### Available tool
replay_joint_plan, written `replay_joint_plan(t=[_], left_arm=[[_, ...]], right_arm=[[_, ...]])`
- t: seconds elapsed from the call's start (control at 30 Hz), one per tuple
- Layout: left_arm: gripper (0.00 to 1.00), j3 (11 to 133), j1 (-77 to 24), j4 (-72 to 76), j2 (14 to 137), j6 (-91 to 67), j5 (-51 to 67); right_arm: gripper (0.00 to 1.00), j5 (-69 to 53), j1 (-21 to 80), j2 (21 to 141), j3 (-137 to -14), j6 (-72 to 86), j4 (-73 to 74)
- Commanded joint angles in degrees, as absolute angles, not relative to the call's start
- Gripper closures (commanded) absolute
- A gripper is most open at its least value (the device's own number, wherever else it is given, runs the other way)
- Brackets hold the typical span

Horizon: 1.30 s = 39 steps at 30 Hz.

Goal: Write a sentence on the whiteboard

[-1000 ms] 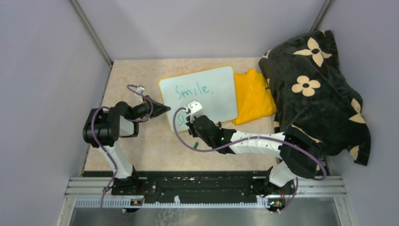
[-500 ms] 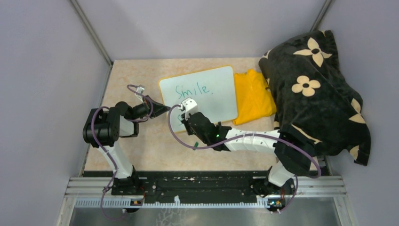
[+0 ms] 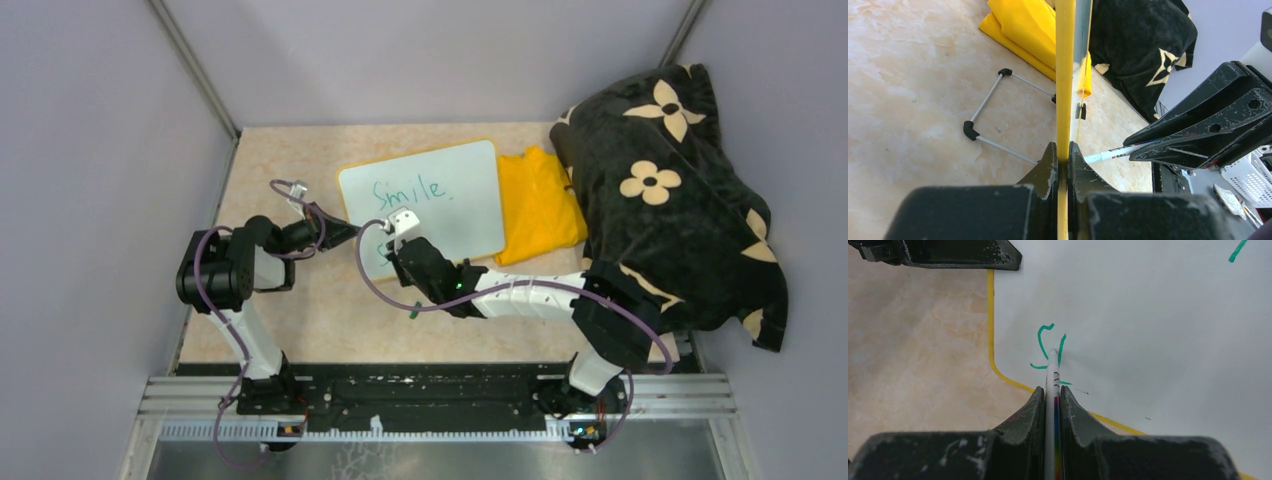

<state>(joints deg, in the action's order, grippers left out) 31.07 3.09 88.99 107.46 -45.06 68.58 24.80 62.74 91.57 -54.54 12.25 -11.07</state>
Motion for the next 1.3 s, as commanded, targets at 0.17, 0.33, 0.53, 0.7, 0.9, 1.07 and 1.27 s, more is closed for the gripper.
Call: replay_joint_plan(t=[0.17,0.33,0.53,0.7,0.9,1.07,1.27], left_arm=[[1.00,31.1,2.1,100.4,108.8,-42.8,69.2],[1.00,31.1,2.1,100.3,108.9,-42.7,69.2],[1.00,31.0,2.2,100.1,108.7,-42.6,69.2],[1.00,31.0,2.1,100.0,108.7,-42.5,69.2],[1.00,31.1,2.1,99.9,108.8,-42.5,69.2],[1.00,31.1,2.1,99.8,108.6,-42.4,69.2],[1.00,31.1,2.0,99.6,108.7,-42.4,69.2]], right_arm=[[1.00,28.0,61.0,90.9,-55.6,14.3,-11.0],[1.00,28.9,60.2,89.0,-53.6,14.8,-10.8],[1.00,29.4,60.1,87.6,-52.6,14.9,-10.5],[1.00,27.5,60.1,85.4,-50.9,14.7,-12.5],[1.00,27.5,60.0,82.9,-49.8,14.4,-13.3],[1.00,27.9,59.7,83.7,-50.4,14.8,-12.7],[1.00,27.9,59.5,84.9,-51.7,14.6,-12.7]])
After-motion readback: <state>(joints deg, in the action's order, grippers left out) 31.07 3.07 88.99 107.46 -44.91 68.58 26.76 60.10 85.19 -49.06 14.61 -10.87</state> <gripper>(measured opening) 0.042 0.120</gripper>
